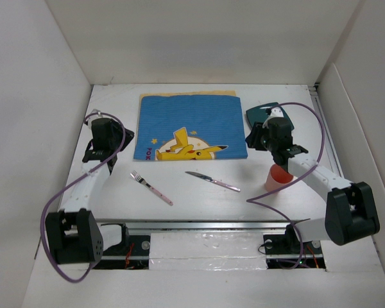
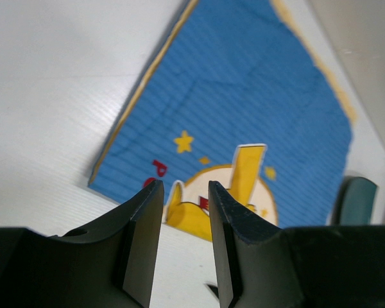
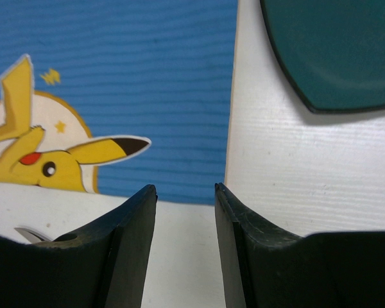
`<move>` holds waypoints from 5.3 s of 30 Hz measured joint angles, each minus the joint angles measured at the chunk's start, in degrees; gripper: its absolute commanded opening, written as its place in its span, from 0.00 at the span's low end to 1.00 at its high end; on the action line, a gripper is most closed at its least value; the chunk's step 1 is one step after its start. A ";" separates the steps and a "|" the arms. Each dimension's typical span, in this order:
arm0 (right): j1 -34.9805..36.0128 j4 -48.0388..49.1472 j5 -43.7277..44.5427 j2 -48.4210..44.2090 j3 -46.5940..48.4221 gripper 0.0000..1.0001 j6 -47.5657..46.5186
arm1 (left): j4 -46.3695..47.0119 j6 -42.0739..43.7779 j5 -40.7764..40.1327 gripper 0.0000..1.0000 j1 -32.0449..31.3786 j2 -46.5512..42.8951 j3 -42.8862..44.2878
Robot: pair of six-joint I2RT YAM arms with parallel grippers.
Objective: Set the dinner table for one person
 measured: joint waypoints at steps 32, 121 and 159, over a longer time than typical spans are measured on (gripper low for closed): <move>-34.07 11.69 -17.88 29.35 11.91 0.64 20.59 | 2.29 10.75 32.04 0.26 -6.03 -24.46 -8.11; 1.29 -8.41 -35.21 59.14 65.35 0.00 18.23 | 0.59 11.04 29.07 0.25 -4.85 -26.08 -6.67; 3.80 -19.80 -15.87 35.67 63.58 0.00 3.91 | 0.63 10.75 29.07 0.09 -4.85 -26.14 -6.67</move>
